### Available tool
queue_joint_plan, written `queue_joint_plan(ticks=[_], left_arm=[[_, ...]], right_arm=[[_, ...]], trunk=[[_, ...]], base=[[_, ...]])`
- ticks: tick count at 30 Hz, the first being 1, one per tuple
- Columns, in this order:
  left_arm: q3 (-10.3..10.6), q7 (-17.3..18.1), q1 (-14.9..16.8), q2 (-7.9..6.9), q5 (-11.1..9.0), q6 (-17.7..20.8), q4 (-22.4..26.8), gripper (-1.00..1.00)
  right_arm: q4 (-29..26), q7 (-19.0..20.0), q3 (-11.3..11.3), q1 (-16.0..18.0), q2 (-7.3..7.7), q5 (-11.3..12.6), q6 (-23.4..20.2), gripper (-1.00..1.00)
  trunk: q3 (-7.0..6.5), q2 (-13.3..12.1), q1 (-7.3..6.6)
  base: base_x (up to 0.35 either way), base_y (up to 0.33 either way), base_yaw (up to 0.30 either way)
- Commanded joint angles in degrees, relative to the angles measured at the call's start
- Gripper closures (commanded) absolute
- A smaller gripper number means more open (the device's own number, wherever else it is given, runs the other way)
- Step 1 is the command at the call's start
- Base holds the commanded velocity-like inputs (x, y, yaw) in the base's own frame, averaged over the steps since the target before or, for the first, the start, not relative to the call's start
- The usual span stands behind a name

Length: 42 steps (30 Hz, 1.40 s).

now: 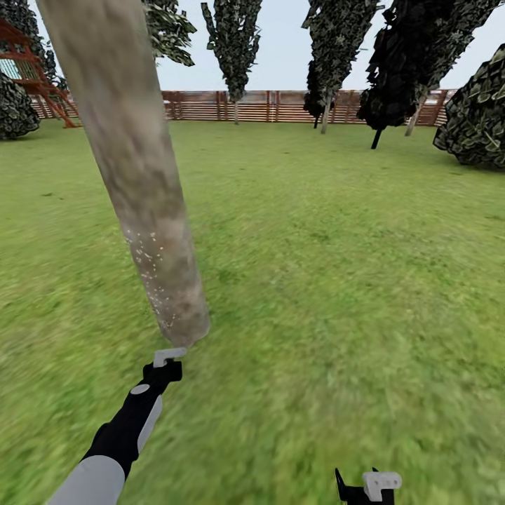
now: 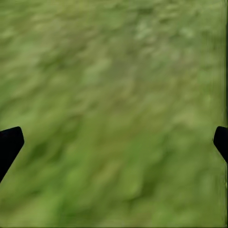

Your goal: In the garden, pick up the pesticide atomizer on the floor and spray pesticide onto both trees until each tree trunk is fully covered.

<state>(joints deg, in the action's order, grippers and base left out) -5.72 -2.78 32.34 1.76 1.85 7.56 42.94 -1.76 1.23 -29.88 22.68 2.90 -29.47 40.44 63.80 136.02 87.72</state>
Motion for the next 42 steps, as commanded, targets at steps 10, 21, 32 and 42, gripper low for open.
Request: queue_joint_plan(ticks=[10, 21, 32, 42], left_arm=[[0.0, 0.0, 0.0, 0.0, 0.0, -0.1, -0.1, 1.0], [0.1, 0.0, 0.0, 0.0, 0.0, -0.1, -0.1, 1.0], [0.1, 0.0, 0.0, 0.01, 0.0, -0.1, -0.1, 1.0], [0.1, 0.0, 0.0, 0.0, 0.0, -0.1, -0.1, 1.0]], right_arm=[[0.0, 0.1, 0.1, 0.0, -0.05, -0.1, 0.0, -1.0], [0.0, 0.1, 0.1, 0.0, -0.07, -0.1, 0.0, -1.0], [0.0, 0.1, 0.1, 0.0, -0.08, -0.1, 0.0, -1.0], [0.0, 0.1, 0.1, 0.0, -0.02, -0.1, 0.0, -1.0]], trunk=[[0.0, 0.0, 0.0], [0.0, 0.0, 0.0], [0.0, 0.0, 0.0], [0.0, 0.0, 0.0]], base=[[0.144, -0.27, 0.252], [0.135, -0.27, 0.278], [0.099, -0.27, 0.277], [0.089, -0.27, 0.084]])
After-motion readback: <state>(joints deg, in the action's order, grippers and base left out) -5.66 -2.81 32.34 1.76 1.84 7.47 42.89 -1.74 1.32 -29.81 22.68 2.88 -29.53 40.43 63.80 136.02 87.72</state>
